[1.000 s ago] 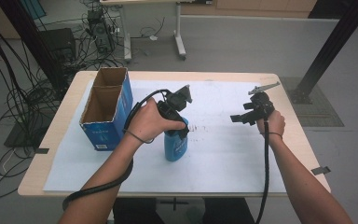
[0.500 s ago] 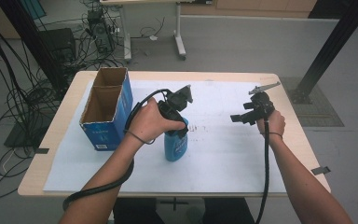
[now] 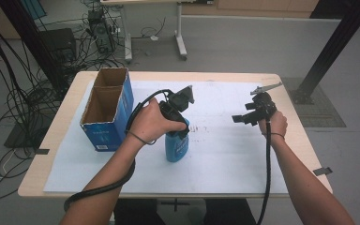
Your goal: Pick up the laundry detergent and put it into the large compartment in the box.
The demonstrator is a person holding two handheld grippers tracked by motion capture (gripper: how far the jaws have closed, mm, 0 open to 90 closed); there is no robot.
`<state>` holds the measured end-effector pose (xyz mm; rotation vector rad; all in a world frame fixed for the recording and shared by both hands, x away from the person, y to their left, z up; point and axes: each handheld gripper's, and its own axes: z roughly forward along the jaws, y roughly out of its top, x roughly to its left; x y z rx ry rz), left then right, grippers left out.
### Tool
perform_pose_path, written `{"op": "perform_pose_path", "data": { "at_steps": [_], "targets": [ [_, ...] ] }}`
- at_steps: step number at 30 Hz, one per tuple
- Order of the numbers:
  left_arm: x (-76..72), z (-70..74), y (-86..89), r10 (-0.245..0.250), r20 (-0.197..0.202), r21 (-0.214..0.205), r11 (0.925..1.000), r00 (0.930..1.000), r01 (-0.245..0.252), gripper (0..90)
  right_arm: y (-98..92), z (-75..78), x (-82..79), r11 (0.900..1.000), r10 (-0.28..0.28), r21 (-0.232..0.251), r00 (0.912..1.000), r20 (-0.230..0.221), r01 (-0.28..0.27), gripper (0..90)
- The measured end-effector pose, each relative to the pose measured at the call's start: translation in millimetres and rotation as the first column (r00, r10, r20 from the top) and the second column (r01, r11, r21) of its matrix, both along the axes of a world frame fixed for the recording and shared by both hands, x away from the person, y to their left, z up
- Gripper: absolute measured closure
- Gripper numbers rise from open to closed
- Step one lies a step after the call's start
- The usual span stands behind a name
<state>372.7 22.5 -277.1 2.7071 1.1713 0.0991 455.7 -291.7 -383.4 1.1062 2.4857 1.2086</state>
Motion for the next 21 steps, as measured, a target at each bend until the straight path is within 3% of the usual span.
{"op": "perform_pose_path", "data": {
  "at_steps": [21],
  "targets": [
    [0.2, -0.2, 0.1, -0.005, 0.003, -0.001, 1.0, 1.0, 0.005, 37.1, -0.4, -0.7, 0.0, 0.9999, -0.009, 0.005, 0.9999, -0.012, 0.009, 2.0]
  ]
}}
